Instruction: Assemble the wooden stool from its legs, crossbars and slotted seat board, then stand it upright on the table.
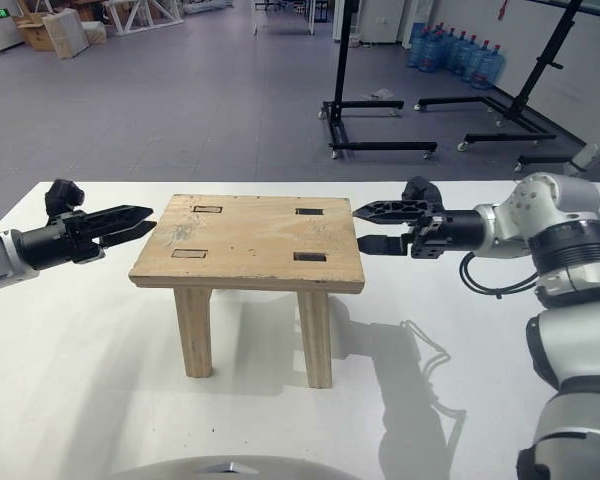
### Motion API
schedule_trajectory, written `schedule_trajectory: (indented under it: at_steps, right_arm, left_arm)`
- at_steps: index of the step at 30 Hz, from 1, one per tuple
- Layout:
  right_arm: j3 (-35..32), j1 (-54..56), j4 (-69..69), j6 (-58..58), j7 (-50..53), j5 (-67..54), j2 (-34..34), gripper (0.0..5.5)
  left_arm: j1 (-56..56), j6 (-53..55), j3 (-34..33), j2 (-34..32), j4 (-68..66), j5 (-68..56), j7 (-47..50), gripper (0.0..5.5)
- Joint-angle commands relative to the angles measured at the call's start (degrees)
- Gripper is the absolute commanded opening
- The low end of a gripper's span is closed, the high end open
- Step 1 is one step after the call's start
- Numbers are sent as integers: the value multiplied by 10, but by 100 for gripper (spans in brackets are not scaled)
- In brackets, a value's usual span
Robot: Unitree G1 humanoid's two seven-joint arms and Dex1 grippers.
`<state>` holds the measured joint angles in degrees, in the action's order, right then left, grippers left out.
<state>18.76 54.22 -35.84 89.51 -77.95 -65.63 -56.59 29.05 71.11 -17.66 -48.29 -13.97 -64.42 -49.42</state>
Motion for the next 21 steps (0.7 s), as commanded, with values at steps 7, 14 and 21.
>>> schedule_trajectory:
  at_steps: [7,14,21]
  right_arm:
    - [-395,-506,391,-34,-2,-92,-53,416]
    - [-369,-627,630,-120,112,-142,99,416]
    - [-206,-520,531,-293,142,42,218,416]
  left_arm:
    - [-484,-22,-262,49,419,-77,-59,503]
    - [-456,-54,-72,114,521,-168,46,503]
    - [-300,-102,71,115,373,-25,57,503]
